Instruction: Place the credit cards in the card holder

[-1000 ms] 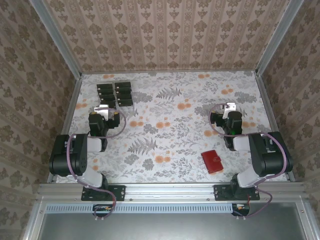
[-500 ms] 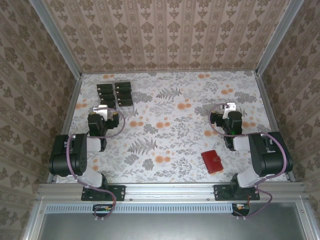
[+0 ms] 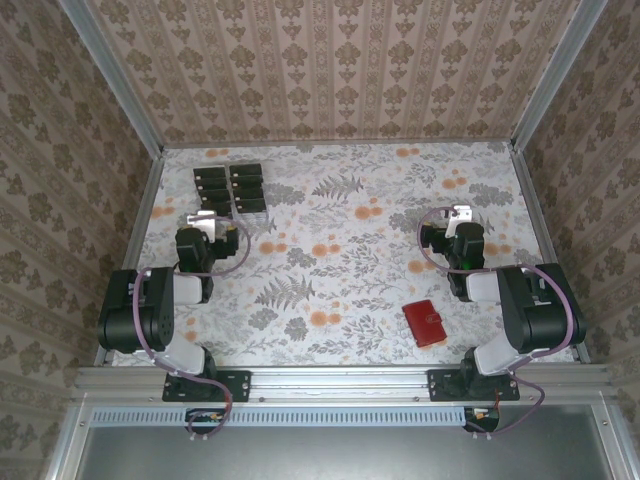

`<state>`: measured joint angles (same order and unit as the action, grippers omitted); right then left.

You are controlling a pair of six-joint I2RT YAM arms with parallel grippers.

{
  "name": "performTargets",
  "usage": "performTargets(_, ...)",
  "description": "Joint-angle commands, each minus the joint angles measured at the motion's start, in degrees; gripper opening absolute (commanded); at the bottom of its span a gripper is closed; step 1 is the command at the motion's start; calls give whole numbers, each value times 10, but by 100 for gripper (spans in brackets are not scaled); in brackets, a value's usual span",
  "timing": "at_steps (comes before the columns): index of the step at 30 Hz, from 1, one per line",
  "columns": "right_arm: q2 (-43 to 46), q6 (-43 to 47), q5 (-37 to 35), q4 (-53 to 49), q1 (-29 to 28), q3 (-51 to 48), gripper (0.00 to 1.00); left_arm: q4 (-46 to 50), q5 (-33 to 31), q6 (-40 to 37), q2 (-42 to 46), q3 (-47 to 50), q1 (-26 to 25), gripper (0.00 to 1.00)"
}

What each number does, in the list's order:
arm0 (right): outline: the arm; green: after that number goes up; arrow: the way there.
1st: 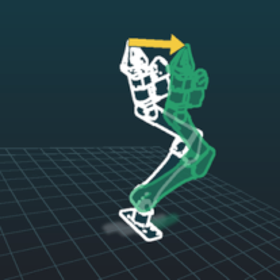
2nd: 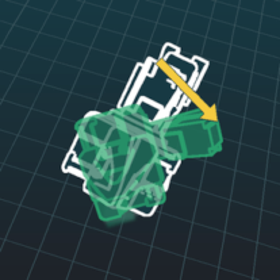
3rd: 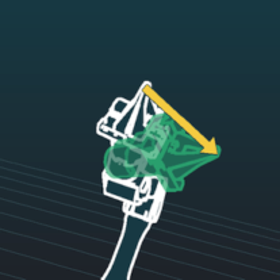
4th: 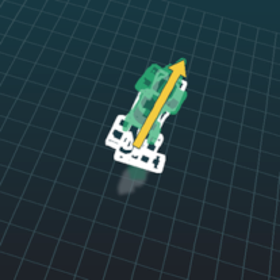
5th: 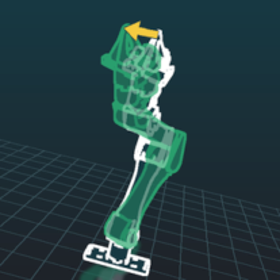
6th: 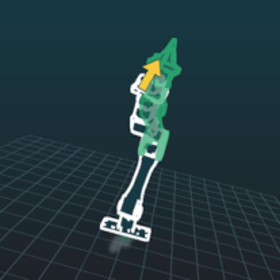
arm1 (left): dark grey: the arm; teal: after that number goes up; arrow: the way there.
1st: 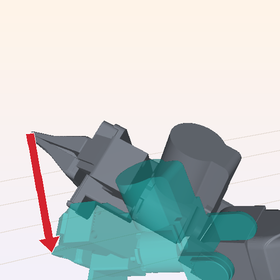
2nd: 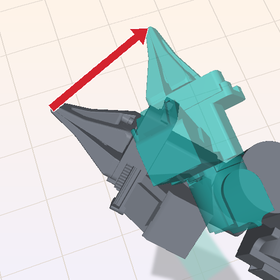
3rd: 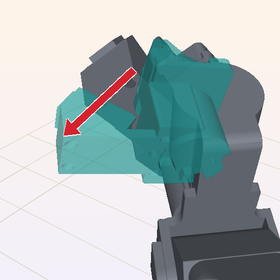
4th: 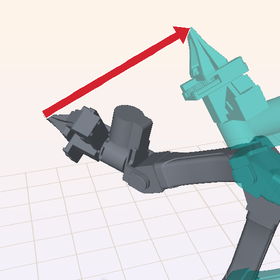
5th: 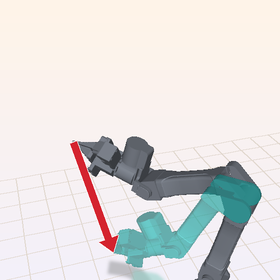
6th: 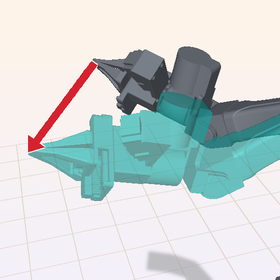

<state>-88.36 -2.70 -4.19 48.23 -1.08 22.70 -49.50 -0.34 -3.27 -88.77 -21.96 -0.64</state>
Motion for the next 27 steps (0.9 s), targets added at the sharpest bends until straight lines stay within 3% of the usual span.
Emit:
performTargets(1, 23, 5, 7, 3, 3, 3, 100, -15, 17, 6, 11, -3, 6, 100)
performTargets(5, 112, -8, -35, -116, 2, 31, 100, 52, -6, 6, 72, -12, 1, 100)
performTargets(8, 177, -68, -68, -281, 3, 96, 100, 164, -17, 19, 125, -54, 3, 100)
performTargets(12, 216, -267, -126, -494, 7, 195, 100, 321, -20, 99, 160, -135, 15, 100)
performTargets(19, 232, -271, 88, -552, -10, 229, 100, 485, 5, 192, 132, -290, 43, 100)
performTargets(22, 230, -267, 124, -603, -43, 248, 100, 539, 23, 213, 76, -370, 66, 100)
performTargets(27, 234, -256, 113, -643, -127, 258, 100, 581, 77, 286, -38, -481, 113, 100)
